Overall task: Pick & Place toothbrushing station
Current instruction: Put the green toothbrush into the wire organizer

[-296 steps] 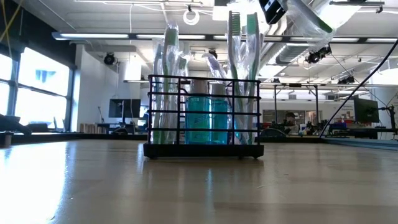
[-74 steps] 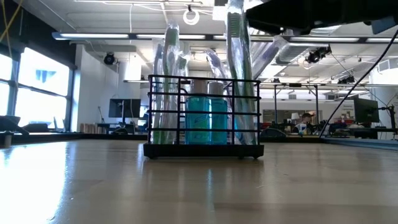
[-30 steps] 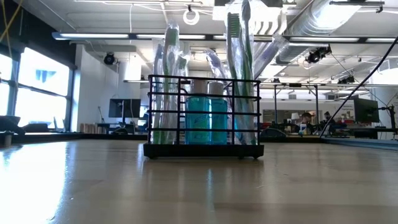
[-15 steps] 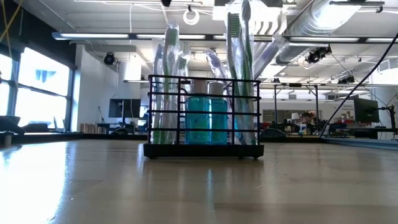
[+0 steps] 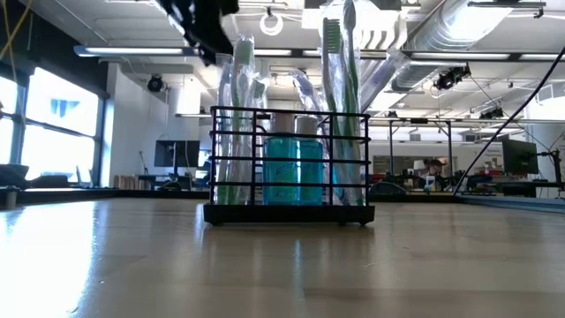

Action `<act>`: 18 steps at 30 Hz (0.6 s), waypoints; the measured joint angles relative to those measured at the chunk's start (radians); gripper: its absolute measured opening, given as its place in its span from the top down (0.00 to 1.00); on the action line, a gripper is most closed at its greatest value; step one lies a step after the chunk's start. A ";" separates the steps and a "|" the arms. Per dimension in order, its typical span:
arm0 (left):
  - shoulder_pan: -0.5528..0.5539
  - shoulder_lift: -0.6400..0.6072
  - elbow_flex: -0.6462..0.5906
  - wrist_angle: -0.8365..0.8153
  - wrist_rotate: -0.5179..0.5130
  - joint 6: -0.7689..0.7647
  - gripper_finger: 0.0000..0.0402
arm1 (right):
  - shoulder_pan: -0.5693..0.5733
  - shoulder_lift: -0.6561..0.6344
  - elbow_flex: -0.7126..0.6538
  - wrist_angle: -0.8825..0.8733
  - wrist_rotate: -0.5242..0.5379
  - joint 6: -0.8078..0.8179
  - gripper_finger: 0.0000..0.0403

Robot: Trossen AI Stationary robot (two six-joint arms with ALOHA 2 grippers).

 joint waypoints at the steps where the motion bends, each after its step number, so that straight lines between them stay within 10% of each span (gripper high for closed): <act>1: 0.028 0.007 0.000 -0.022 0.049 0.030 0.47 | 0.000 0.000 0.000 0.000 0.008 0.011 0.90; 7: 0.181 0.074 -0.043 -0.060 0.286 0.170 0.47 | -0.015 0.000 0.000 -0.001 0.010 0.049 0.90; 18: 0.247 0.214 -0.180 -0.024 0.155 0.288 0.47 | -0.053 0.000 0.000 -0.009 0.006 0.088 0.90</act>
